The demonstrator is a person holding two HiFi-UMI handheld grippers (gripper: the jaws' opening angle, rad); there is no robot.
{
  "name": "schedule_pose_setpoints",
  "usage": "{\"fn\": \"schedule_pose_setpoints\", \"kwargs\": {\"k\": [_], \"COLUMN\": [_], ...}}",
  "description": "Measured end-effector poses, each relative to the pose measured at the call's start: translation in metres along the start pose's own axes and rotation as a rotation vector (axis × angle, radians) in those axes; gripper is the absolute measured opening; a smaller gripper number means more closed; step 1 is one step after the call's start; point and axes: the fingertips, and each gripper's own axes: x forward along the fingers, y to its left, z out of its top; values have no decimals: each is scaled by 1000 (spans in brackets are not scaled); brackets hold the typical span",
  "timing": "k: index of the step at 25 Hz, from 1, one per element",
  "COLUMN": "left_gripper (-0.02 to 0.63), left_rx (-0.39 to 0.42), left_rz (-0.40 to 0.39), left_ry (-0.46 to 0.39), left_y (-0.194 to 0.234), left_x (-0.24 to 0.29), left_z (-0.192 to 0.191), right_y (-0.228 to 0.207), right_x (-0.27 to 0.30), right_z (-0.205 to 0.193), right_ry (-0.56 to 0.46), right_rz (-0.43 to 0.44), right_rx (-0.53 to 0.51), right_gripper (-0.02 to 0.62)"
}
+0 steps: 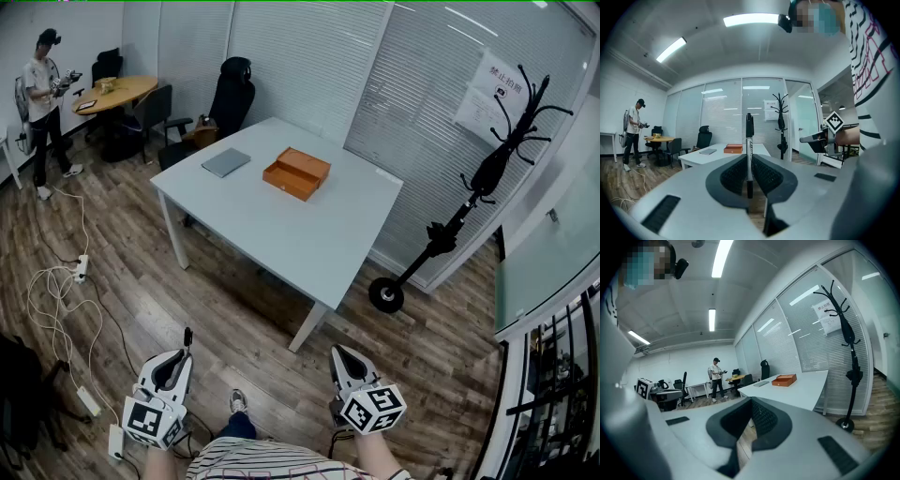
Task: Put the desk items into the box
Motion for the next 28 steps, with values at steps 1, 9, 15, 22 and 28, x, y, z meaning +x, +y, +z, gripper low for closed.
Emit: {"fn": "schedule_pose_setpoints", "kwargs": {"k": [1,9,15,22,28], "left_gripper": [54,54,54,54,54], "left_rx": [-3,-7,-14,-11,7], "left_rz": [1,5,5,-14,-66], "left_ry": [0,4,11,-14,-32], "left_y": [-3,-12,6,57,97], "left_x": [-6,-20,5,59,99], "left_z": [-1,-7,-5,8,20], "right_y": [2,5,-8,-19,-19], "right_x": [-5,-17,15,80,120], "right_z": [-1,-2,6,29,45], "right_ry": [-1,-32,-37,-51,-73], "right_rz": [0,11,-8,-27,-63], "right_rx": [-3,32,46,62,73], "right_gripper": [25,25,28,28,28]}}
